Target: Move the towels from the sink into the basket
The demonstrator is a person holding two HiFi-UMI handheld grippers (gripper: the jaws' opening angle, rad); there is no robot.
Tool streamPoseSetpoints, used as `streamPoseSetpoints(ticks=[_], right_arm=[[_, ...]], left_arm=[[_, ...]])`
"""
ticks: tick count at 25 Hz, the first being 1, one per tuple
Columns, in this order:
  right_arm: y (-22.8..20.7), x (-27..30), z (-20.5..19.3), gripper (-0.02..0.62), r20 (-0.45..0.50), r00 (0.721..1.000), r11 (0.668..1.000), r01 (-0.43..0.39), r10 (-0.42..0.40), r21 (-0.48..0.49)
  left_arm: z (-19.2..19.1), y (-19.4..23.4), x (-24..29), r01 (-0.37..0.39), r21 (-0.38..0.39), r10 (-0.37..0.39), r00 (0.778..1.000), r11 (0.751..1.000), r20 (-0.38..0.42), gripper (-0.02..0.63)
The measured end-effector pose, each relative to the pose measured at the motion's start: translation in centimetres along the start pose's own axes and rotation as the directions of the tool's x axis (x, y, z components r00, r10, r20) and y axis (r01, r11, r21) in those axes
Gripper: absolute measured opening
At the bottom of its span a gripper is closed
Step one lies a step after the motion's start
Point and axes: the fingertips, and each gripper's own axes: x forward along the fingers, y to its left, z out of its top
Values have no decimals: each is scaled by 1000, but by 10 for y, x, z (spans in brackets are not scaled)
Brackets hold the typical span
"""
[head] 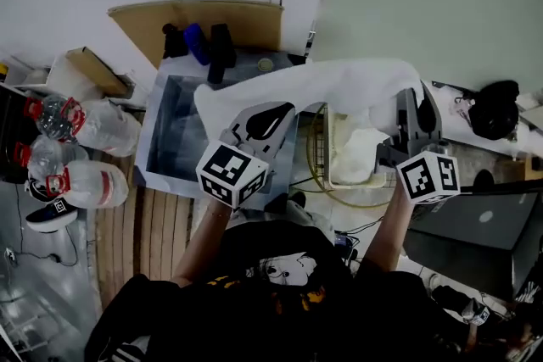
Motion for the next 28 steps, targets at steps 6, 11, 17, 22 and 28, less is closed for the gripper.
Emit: streamPoseSetpoints(ticks=[6, 11, 17, 22, 28], right_arm=[[-108, -55, 27, 86, 9, 987, 984, 162, -162, -71], [-179, -99, 62, 86, 92, 958, 956, 280, -273, -86], [-214, -103, 15, 86, -46, 961, 956, 266, -273, -127], [-224, -81, -114, 87, -327, 903, 957, 235, -280, -172], [-223, -57, -293, 89, -654, 707, 948, 74, -270, -310]], left_arm=[[-6, -61, 68, 112, 13, -111, 993, 994, -26, 9], [-14, -101, 104, 174, 20, -173, 983, 984, -57, 11], [-33, -123, 128, 208, 18, -205, 973, 978, -105, 9], [-51, -125, 142, 206, 20, -201, 967, 978, -156, 9], [-80, -116, 151, 193, 6, -186, 953, 981, -237, 9]])
